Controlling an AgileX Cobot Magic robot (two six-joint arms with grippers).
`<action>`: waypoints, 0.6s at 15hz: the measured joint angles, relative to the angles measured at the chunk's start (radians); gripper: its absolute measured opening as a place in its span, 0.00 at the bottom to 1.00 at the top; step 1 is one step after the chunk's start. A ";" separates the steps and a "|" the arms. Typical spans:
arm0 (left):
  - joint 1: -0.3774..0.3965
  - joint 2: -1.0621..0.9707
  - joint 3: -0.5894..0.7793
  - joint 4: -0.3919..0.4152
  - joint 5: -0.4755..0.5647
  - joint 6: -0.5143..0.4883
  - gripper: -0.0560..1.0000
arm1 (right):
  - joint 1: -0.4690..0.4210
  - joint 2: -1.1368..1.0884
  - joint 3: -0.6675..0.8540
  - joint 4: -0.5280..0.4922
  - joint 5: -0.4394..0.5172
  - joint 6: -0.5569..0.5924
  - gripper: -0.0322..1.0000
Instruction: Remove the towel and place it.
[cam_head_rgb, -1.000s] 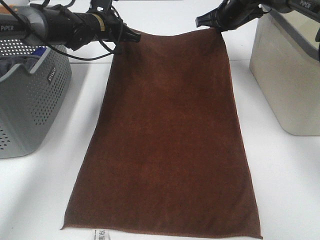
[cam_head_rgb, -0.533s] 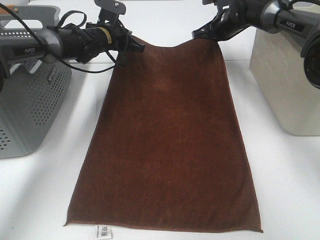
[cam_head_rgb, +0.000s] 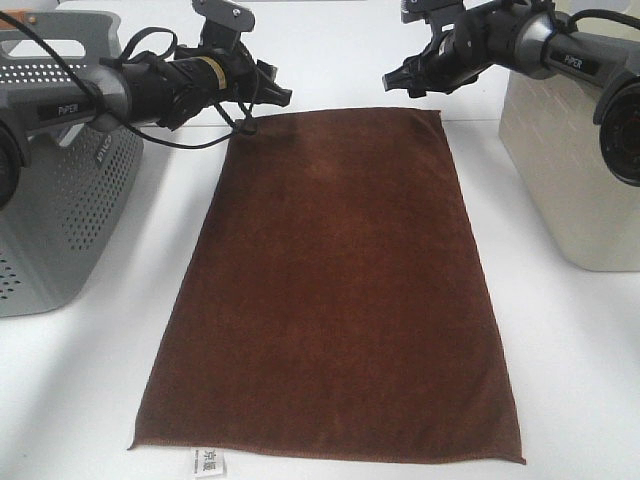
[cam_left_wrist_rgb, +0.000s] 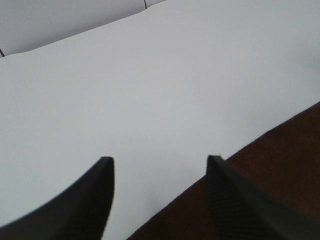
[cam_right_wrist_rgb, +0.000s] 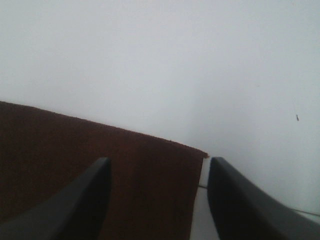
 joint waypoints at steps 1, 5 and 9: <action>0.000 -0.001 0.000 0.000 -0.001 0.000 0.66 | 0.000 0.000 0.000 0.001 0.011 0.001 0.62; -0.012 -0.078 -0.001 -0.001 0.018 -0.050 0.73 | 0.000 -0.084 0.001 0.103 0.103 0.002 0.65; -0.044 -0.168 -0.002 -0.001 0.140 -0.057 0.73 | 0.000 -0.165 0.001 0.222 0.172 -0.016 0.65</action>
